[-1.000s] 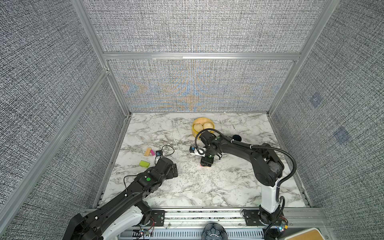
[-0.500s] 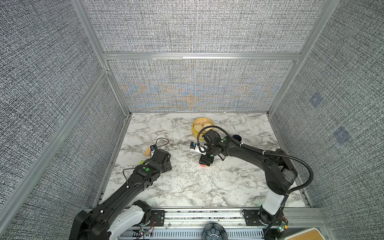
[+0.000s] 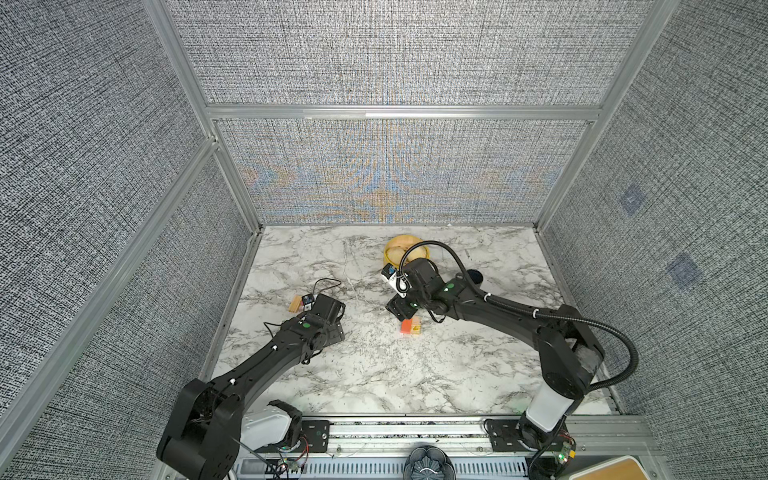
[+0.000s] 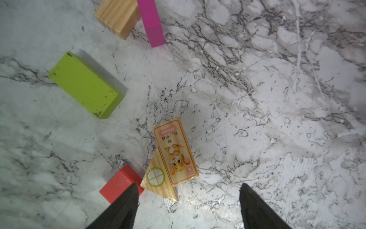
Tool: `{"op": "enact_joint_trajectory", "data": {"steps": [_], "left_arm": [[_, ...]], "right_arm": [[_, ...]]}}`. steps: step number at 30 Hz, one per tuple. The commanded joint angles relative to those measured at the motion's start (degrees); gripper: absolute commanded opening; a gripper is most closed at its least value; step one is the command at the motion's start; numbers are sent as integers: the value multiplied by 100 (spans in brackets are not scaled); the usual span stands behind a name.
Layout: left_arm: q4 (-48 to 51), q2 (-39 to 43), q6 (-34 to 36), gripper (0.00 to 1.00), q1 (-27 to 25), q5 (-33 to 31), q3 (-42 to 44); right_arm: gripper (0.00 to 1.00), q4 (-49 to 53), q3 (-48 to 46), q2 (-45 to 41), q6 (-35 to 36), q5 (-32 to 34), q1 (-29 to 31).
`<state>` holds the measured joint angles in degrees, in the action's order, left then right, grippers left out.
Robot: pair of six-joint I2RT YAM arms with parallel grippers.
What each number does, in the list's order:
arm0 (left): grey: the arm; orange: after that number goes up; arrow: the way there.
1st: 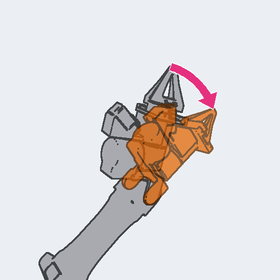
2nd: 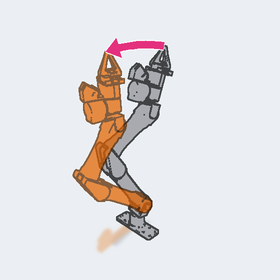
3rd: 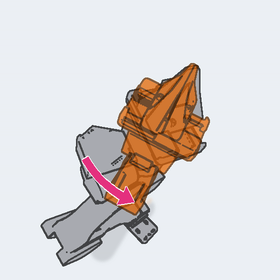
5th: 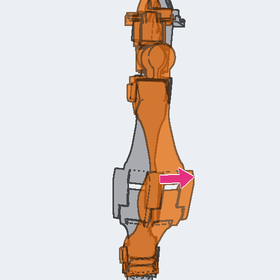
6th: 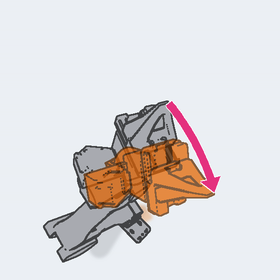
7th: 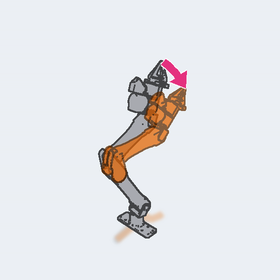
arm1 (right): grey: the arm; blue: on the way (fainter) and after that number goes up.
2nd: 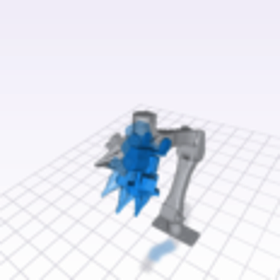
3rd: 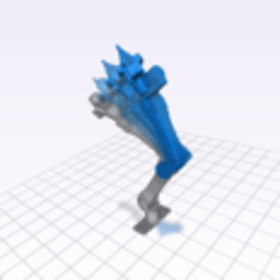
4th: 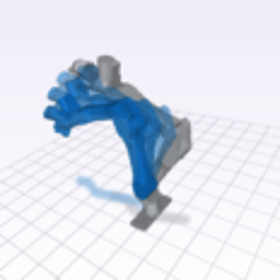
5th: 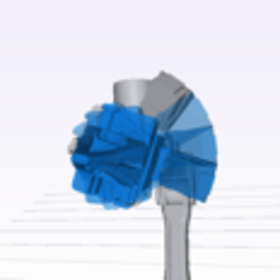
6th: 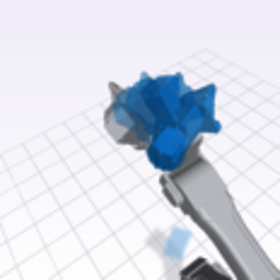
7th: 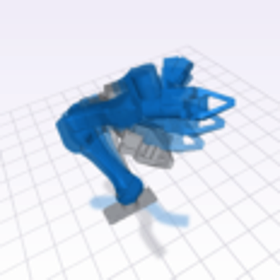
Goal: Build the wood block tower
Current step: 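Lift the right gripper away while the left gripper reaches to the cartoon card block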
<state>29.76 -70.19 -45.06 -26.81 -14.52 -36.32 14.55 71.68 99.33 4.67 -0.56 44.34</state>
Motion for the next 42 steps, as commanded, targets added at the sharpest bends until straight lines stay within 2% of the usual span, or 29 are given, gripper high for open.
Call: {"op": "enact_joint_trajectory", "data": {"steps": [1, 5, 17, 29, 39, 42], "left_arm": [[-195, -173, -65, 81, 83, 0, 9], [-394, -324, -29, 81, 228, 154, 37], [-611, -993, 115, 79, 343, 258, -222], [-694, -1388, 265, 63, 398, 204, -409], [-568, -1784, 514, 62, 422, 118, -871], [-492, -1937, 542, 57, 421, 147, -1005]], "right_arm": [[76, -398, -111, -35, -428, 396, -4], [77, -492, -162, 32, -637, 644, -68], [77, -932, -399, -43, -888, 666, -181], [77, -967, -429, -50, -913, 643, -241], [77, -935, -418, -11, -889, 636, -255], [77, -909, -404, -8, -880, 642, -279]]}}
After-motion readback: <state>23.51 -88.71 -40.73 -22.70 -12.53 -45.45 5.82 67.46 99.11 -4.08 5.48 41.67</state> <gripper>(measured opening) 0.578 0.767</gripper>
